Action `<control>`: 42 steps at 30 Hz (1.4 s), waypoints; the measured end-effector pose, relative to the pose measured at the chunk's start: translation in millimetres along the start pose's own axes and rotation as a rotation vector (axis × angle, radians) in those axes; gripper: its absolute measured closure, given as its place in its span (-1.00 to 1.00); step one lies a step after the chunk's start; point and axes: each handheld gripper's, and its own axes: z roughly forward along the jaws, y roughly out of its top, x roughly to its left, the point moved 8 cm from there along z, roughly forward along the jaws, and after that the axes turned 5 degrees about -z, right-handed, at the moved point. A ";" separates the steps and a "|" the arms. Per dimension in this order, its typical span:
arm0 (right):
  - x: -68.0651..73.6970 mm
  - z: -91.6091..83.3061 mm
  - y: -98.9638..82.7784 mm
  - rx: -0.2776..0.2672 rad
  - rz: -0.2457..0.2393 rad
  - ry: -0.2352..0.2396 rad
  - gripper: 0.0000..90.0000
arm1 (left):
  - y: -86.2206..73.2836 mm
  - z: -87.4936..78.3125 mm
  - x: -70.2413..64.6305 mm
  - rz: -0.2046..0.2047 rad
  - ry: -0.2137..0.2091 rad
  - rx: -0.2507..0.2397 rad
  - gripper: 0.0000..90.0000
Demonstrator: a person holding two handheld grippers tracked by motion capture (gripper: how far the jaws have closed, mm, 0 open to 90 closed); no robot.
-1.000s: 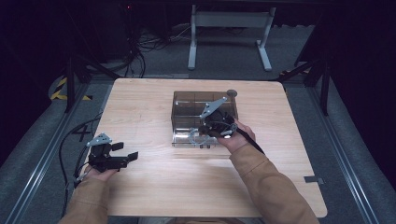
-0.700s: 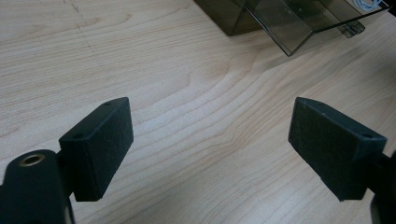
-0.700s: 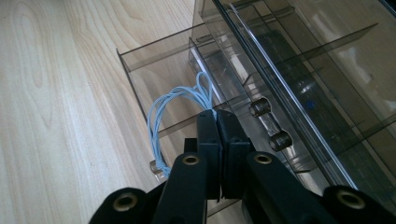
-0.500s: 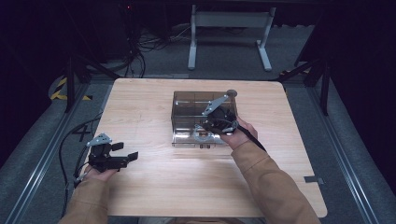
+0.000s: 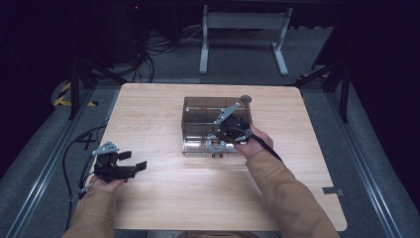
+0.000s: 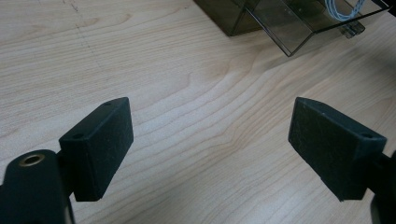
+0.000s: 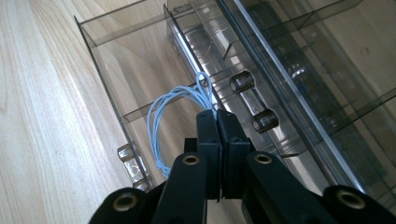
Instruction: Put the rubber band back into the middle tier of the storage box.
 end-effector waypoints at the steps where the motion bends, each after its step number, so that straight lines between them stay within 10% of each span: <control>1: 0.6 0.8 -0.8 0.002 0.000 0.003 0.99 | -0.1 -0.1 -0.1 -0.001 -0.001 0.001 -0.67; 42: 0.1 24.1 -14.7 0.035 0.027 0.044 0.97 | 0.1 0.6 -0.3 -0.001 -0.003 0.002 -0.67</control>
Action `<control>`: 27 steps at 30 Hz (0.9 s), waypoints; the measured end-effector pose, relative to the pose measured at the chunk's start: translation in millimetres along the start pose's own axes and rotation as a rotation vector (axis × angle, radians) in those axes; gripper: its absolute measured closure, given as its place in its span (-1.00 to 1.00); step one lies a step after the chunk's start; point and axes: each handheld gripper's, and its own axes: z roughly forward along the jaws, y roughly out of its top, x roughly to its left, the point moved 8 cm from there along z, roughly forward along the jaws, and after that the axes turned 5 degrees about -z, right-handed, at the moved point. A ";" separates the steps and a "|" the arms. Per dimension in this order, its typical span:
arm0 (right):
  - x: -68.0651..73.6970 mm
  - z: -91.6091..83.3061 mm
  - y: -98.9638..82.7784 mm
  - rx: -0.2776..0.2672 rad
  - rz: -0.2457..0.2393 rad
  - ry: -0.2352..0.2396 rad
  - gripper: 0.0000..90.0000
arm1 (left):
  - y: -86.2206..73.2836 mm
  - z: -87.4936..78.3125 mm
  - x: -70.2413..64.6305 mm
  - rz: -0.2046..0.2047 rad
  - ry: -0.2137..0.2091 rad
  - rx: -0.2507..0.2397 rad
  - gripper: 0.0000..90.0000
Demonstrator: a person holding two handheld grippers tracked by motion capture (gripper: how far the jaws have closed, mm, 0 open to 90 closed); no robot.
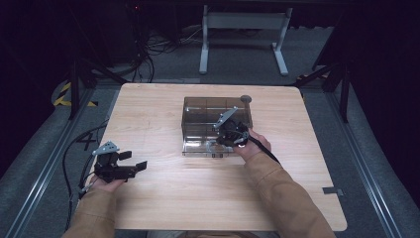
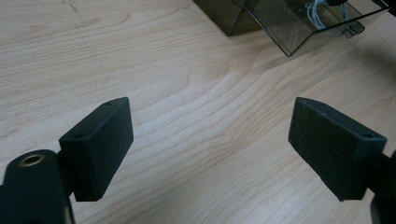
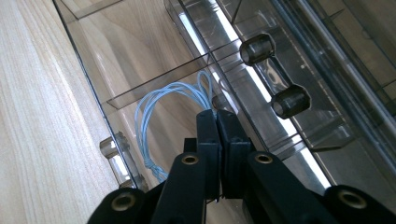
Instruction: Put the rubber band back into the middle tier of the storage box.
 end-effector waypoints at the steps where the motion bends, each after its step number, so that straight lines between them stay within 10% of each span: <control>1: 0.0 0.2 -0.4 0.002 -0.002 0.001 0.97 | 0.0 0.0 0.0 0.000 0.000 0.000 -0.67; 27: 12.1 -31.6 1.2 -0.046 -0.056 0.015 1.00 | 4.1 6.6 -2.4 0.009 -0.014 0.006 -0.67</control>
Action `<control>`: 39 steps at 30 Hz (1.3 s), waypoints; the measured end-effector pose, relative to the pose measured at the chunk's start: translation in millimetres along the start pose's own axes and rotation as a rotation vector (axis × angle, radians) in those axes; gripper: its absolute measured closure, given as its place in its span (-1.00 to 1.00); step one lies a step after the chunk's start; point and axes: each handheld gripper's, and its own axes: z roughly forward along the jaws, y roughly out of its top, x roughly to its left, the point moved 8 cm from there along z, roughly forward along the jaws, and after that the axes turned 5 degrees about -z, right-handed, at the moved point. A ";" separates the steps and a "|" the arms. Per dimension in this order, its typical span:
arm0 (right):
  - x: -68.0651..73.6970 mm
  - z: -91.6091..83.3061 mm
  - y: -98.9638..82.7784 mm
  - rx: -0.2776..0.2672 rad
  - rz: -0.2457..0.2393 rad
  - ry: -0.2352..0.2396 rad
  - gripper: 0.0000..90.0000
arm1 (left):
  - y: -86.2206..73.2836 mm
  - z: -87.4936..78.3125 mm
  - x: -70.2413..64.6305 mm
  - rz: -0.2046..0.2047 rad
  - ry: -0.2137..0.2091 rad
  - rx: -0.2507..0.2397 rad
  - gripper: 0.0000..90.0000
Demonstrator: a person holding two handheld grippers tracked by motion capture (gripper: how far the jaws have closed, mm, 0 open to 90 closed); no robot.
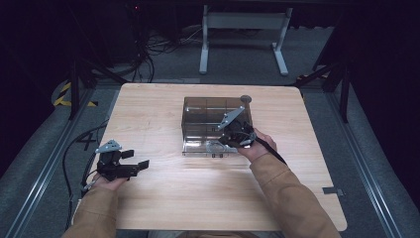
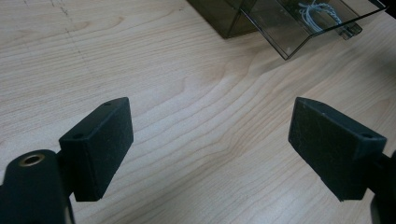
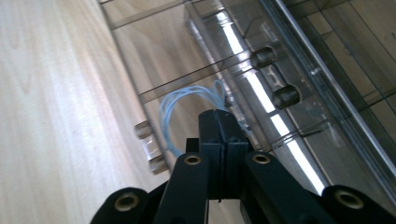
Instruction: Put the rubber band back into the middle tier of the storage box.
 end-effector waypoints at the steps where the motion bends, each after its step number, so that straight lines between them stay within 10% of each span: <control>1: 1.9 -1.6 -0.2 -0.001 -0.006 0.006 1.00 | 0.1 0.2 0.0 0.000 0.000 0.001 -0.67; 17: 26.2 -24.1 -14.2 -0.038 -0.036 0.043 1.00 | 3.7 7.5 1.0 -0.006 0.009 0.013 -0.67; 39: 48.0 -11.5 -40.5 -0.017 -0.026 0.105 1.00 | 4.8 12.1 3.5 -0.014 0.027 0.032 -0.67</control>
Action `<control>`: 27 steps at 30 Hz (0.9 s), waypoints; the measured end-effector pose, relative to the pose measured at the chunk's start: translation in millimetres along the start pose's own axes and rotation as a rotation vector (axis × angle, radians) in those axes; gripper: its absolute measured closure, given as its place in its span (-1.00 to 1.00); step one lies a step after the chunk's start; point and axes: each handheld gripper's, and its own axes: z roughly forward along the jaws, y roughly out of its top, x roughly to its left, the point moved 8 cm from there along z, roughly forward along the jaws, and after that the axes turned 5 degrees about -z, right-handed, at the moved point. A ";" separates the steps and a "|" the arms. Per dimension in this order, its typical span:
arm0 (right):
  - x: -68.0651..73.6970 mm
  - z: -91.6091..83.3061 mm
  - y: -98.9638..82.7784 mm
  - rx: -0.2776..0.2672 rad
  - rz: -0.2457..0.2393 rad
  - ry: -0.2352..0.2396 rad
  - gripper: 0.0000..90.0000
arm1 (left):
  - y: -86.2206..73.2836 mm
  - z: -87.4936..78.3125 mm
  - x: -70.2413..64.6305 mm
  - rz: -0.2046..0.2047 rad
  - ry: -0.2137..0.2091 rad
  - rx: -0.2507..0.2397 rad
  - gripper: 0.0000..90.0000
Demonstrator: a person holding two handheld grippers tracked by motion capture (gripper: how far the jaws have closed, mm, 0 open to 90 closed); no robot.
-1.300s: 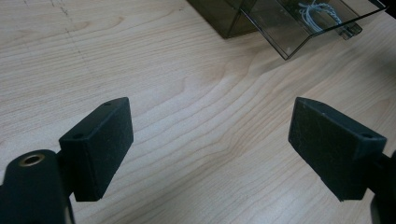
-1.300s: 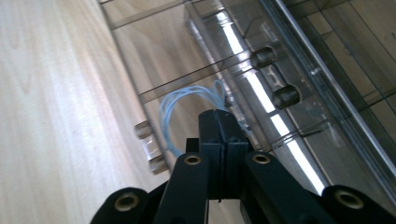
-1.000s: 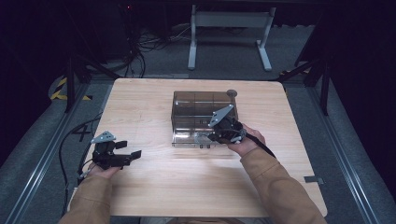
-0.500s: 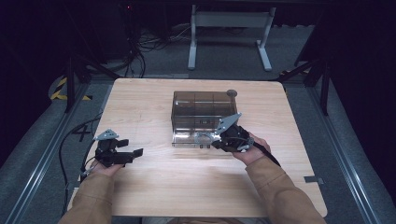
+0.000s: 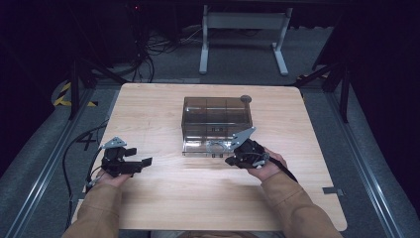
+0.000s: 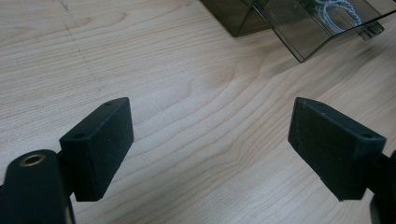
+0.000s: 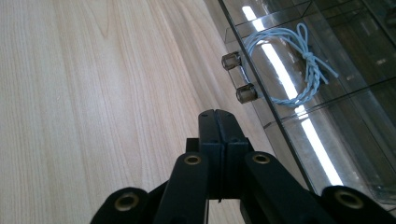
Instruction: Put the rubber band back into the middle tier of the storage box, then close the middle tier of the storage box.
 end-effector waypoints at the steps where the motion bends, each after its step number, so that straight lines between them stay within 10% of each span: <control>1: 0.3 0.8 -0.7 0.001 0.000 0.000 1.00 | 0.0 0.0 0.0 0.000 0.000 0.000 -0.67; 27: -6.3 32.8 -23.0 0.020 0.045 0.007 1.00 | -0.6 -0.1 0.3 -0.008 0.000 0.001 -0.66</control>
